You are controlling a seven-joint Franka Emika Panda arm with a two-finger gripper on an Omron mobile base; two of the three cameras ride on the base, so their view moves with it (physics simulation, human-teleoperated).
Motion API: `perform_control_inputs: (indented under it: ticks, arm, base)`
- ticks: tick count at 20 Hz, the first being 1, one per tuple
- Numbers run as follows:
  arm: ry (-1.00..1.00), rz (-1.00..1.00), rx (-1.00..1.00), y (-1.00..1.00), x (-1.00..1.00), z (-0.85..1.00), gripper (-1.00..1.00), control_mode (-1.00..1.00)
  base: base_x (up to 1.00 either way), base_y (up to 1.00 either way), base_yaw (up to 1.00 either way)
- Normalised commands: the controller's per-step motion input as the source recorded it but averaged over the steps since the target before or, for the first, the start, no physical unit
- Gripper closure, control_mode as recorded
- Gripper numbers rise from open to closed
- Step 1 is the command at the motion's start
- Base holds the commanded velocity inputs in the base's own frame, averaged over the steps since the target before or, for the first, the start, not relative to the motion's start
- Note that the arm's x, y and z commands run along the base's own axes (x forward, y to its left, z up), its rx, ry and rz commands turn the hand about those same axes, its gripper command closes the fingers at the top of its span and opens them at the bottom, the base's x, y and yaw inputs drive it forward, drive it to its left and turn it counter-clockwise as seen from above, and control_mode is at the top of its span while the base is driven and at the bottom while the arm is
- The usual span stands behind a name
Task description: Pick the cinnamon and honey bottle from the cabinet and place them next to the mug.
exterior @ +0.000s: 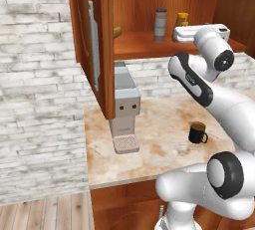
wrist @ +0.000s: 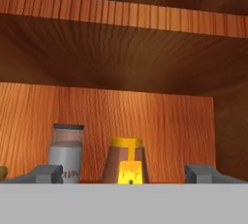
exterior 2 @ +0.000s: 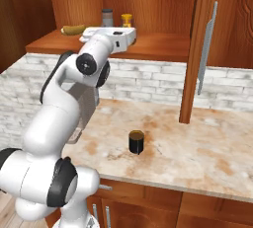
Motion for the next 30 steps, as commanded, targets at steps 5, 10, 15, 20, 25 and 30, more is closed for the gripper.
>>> perform_control_inputs:
  ticks: [5,10,15,20,25,30]
  arm:
    - [0.01,0.00,0.01,-0.06,0.01,0.00,-1.00,-1.00]
    - [0.32,0.03,0.02,0.00,0.00,-0.10,-1.00,-1.00]
    - [0.03,0.00,0.00,0.00,0.00,0.00,-1.00,-1.00]
    - [0.17,0.01,0.00,0.00,0.01,0.01,-1.00,-1.00]
    - [0.07,0.00,0.00,0.00,0.01,0.00,-1.00,-1.00]
    - [0.05,0.00,0.00,0.03,0.18,0.19,-1.00,-1.00]
  base:
    - [0.00,0.00,0.00]
    - [0.00,0.00,0.00]
    - [0.00,0.00,0.00]
    - [0.00,0.00,0.00]
    - [0.00,0.00,0.00]
    - [0.00,0.00,0.00]
